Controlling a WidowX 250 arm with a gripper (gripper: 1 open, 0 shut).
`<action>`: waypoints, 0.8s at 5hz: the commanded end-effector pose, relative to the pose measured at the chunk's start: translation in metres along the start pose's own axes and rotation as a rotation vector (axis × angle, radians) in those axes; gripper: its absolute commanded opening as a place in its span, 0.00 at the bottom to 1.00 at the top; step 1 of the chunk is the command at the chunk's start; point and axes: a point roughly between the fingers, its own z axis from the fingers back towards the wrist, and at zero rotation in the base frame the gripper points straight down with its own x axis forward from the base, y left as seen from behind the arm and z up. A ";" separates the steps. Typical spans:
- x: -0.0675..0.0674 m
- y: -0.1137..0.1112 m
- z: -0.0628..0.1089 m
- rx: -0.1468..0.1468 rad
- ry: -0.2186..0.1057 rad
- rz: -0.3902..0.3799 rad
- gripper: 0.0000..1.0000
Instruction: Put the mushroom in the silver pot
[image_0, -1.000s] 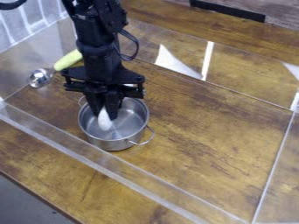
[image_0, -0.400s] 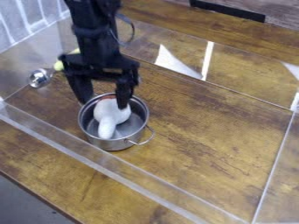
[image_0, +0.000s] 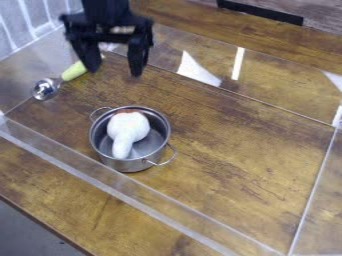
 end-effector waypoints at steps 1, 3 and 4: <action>-0.001 -0.027 0.010 -0.020 -0.054 -0.076 1.00; -0.012 -0.045 0.004 -0.046 -0.031 -0.171 1.00; -0.015 -0.046 0.006 -0.038 -0.018 -0.197 1.00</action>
